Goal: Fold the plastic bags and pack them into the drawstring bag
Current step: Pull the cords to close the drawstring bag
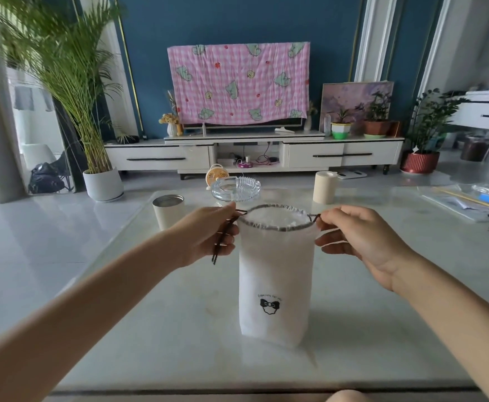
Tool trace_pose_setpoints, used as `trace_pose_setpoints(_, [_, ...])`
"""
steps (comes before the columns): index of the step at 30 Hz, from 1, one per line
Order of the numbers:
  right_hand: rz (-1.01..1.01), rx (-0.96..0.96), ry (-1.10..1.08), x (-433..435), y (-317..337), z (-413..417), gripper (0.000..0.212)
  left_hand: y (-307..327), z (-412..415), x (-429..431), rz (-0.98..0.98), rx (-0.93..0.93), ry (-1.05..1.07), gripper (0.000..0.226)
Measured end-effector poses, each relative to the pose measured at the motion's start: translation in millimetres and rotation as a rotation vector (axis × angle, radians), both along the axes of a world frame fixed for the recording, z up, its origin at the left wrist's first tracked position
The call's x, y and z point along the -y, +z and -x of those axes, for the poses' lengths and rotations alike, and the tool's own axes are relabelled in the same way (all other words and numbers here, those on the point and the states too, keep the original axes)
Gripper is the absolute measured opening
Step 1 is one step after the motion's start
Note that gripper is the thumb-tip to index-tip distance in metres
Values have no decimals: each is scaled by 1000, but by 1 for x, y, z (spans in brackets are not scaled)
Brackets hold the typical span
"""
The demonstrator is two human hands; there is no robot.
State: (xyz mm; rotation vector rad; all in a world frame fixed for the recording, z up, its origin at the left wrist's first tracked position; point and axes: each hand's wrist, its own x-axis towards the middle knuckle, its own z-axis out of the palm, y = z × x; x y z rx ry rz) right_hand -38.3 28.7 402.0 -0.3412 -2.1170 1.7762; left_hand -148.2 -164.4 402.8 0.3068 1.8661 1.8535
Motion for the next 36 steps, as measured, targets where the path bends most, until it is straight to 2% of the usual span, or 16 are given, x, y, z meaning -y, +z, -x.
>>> trace_pose_setpoints(3, [10,-6,-16,-2,0,-1,18,6,4,10,-67,75,-13,17])
trace_pose_setpoints(7, [-11,15,-12,-11,-5,-2,17,6,15,31,-40,14,-6,14])
trace_pose_setpoints(12, [-239,0,-66,-22,-5,-2,17,8,29,49,-50,31,59,4])
trace_pose_setpoints(16, [-413,18,-132,-34,-9,-2,15,8,36,65,-154,168,86,16])
trace_pose_setpoints(20, [-539,22,-186,-46,-13,-1,14,-2,44,84,-169,249,189,9])
trace_pose_setpoints(22, [-551,6,-219,-48,-12,2,13,-9,46,91,-175,314,240,18])
trace_pose_setpoints(25, [-593,-53,-300,-52,-10,10,11,-15,47,98,-174,382,275,16])
trace_pose_setpoints(29, [-721,-70,-388,-60,-10,19,13,-13,52,109,-162,398,304,19])
trace_pose_setpoints(36, [-791,-24,-504,-76,-22,40,16,-14,69,115,-160,400,365,26])
